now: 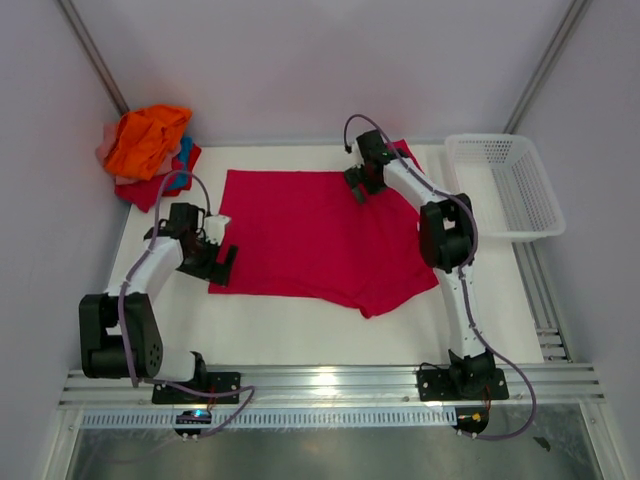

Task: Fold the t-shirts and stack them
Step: Flatten out the tshirt

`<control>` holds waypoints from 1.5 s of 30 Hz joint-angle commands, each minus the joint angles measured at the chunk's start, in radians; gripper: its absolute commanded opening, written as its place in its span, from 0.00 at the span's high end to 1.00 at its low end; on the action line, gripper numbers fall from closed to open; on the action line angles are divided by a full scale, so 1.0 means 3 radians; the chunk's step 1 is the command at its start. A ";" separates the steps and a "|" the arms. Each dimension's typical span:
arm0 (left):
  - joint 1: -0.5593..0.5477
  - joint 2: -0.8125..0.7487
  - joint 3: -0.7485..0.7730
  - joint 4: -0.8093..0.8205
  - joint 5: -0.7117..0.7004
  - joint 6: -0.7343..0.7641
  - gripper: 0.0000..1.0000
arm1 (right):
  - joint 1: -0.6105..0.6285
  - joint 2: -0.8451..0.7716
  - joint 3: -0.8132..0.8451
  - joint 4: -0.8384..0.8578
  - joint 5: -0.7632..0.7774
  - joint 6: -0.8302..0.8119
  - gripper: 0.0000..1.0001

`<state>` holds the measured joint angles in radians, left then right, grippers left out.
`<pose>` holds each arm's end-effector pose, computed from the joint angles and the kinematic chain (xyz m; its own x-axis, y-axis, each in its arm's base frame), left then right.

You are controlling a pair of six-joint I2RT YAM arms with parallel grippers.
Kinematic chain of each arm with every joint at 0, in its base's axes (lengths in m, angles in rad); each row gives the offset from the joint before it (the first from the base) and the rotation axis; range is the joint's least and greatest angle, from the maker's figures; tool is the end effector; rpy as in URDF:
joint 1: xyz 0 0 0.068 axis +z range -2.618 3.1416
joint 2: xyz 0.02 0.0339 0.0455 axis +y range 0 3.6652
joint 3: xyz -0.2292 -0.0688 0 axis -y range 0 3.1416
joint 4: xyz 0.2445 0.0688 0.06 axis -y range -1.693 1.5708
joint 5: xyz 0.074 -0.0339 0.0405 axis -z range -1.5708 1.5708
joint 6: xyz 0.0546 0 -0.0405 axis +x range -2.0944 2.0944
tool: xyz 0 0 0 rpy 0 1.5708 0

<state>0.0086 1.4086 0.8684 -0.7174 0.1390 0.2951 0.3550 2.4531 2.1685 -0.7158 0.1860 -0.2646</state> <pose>0.2630 -0.0053 0.1436 -0.9003 0.2803 -0.3331 0.3094 0.9502 -0.0365 0.4887 0.1704 0.1406 -0.6969 -0.5324 -0.4805 -0.4457 0.8464 -0.2914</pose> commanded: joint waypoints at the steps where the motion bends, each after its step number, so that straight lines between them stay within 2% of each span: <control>1: 0.0007 -0.0083 0.0346 0.0029 0.0466 -0.0048 0.01 | -0.0017 -0.1030 -0.0792 0.0681 -0.0001 -0.0155 0.01; 2: 0.0007 -0.0027 0.0403 0.0024 0.0639 -0.0048 0.01 | -0.0017 -0.1186 -0.0938 0.0764 -0.0011 -0.0192 0.01; 6: 0.0007 0.0289 0.0730 -0.0042 0.0835 0.0008 0.01 | -0.0017 -0.1805 -0.1495 0.0730 -0.0017 -0.0289 0.01; 9: 0.0007 0.0626 0.1016 -0.0038 0.0993 -0.0022 0.01 | -0.0017 -0.2275 -0.2103 0.0612 0.0029 -0.0350 0.01; 10: -0.0094 0.0688 0.1057 -0.0007 0.1024 -0.0032 0.01 | -0.0017 -0.2403 -0.2505 0.0637 0.0024 -0.0381 0.01; 13: -0.0156 0.0908 0.1150 0.0197 0.1065 -0.0104 0.01 | -0.0012 -0.2853 -0.3196 0.0684 -0.0072 -0.0539 0.01; 19: -0.0345 0.1216 0.1268 0.0289 0.1040 -0.0160 0.01 | -0.0022 -0.3273 -0.3720 0.0352 -0.0516 -0.0631 0.01; 27: -0.0392 0.1129 0.1135 0.0371 0.0928 -0.0176 0.01 | -0.0022 -0.3284 -0.3700 0.0136 -0.0880 -0.0683 0.06; 37: -0.0387 0.1164 0.1053 0.0453 0.0886 -0.0201 0.01 | -0.0017 -0.2732 -0.3286 -0.0063 -0.1539 -0.0667 0.10; 45: -0.0387 0.1226 0.1027 0.0474 0.0902 -0.0222 0.01 | 0.0008 -0.2598 -0.3296 -0.0089 -0.1673 -0.0744 0.12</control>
<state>-0.1101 1.7809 1.1858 -0.6155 0.4076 0.2394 0.3515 1.6680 1.1549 -0.7380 -0.2649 -0.4702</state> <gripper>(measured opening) 0.991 0.886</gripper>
